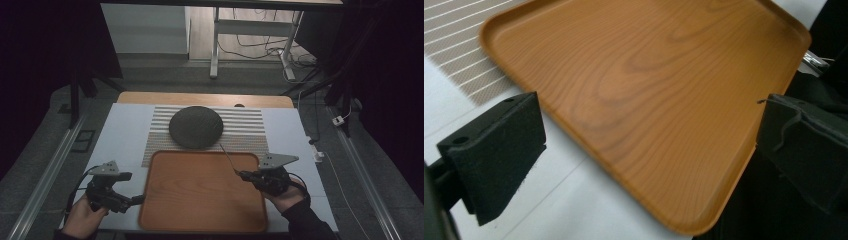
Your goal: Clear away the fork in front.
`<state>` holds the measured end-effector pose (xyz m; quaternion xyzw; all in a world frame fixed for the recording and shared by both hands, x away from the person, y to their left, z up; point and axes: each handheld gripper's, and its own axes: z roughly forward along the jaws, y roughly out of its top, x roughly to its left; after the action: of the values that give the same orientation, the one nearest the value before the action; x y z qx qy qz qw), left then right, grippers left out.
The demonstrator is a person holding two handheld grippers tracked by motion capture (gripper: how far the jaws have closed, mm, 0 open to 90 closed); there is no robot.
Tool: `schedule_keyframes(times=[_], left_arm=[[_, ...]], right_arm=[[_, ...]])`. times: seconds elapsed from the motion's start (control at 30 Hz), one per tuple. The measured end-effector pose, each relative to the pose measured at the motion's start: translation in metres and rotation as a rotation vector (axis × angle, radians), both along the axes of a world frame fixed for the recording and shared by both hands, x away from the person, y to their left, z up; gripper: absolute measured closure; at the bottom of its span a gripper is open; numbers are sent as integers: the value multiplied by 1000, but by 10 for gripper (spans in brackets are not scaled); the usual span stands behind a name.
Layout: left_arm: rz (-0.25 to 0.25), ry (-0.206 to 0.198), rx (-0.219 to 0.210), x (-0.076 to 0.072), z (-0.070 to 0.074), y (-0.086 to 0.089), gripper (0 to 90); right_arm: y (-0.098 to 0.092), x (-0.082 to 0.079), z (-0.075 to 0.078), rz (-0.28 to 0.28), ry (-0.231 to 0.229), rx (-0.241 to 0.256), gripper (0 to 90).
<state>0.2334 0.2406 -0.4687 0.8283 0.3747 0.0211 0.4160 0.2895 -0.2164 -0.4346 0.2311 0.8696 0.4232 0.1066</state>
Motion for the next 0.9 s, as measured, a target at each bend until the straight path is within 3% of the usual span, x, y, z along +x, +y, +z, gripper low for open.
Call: schedule_keyframes(times=[0.23, 0.4, 0.57, 0.9], left_arm=[[-65, -10, 14, 14, 4, -19, 0], [-115, -25, 39, 27, 7, -34, 0], [-160, -29, 47, 39, 10, -49, 0], [-277, -77, 84, 56, 19, -84, 2]], right_arm=[[-1, -11, 1, 38, 19, 42, 895], [-2, -17, 3, 81, 54, 104, 895], [0, -22, 3, 122, 72, 117, 894], [14, -26, 1, 219, 122, 149, 894]])
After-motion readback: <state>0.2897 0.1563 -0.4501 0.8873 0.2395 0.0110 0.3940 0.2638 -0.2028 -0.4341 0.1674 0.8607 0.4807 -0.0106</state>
